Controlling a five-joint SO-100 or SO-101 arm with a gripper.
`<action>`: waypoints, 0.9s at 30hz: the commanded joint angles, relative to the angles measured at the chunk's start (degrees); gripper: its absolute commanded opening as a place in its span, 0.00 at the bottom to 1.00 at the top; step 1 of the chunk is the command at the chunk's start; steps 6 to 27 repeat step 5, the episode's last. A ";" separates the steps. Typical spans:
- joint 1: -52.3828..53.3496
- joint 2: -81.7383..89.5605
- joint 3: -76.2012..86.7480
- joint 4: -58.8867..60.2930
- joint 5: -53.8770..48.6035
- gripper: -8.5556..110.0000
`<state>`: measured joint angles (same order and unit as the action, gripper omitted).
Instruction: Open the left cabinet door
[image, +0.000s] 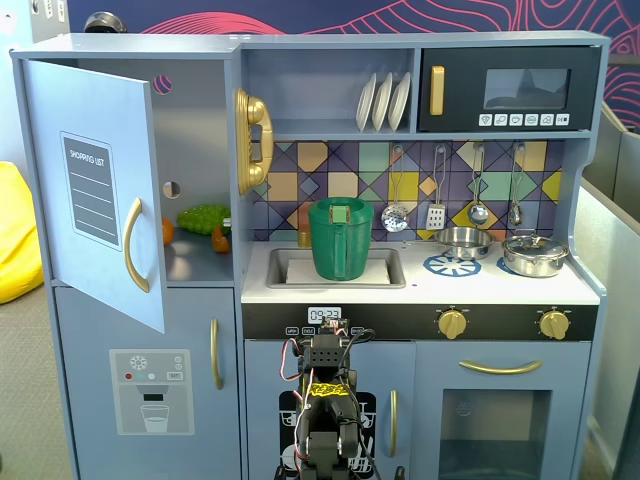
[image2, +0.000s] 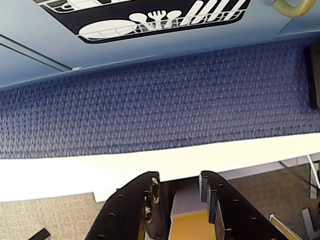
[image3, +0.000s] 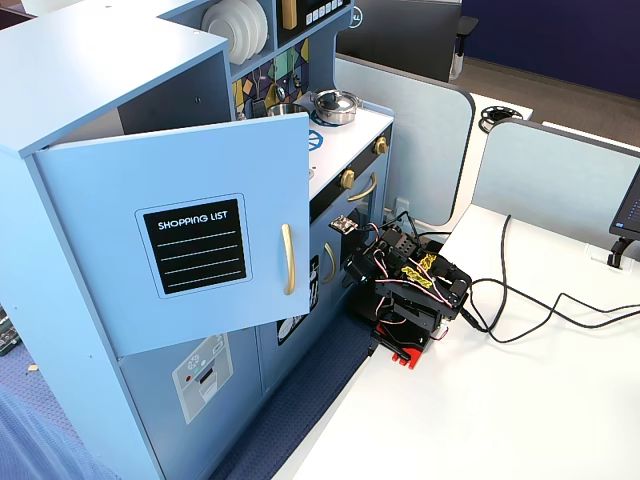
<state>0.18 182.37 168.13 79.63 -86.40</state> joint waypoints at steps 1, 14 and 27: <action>-0.35 -0.26 3.52 8.17 -0.18 0.08; -0.35 -0.26 3.52 8.17 -0.18 0.08; -0.35 -0.26 3.52 8.17 -0.18 0.08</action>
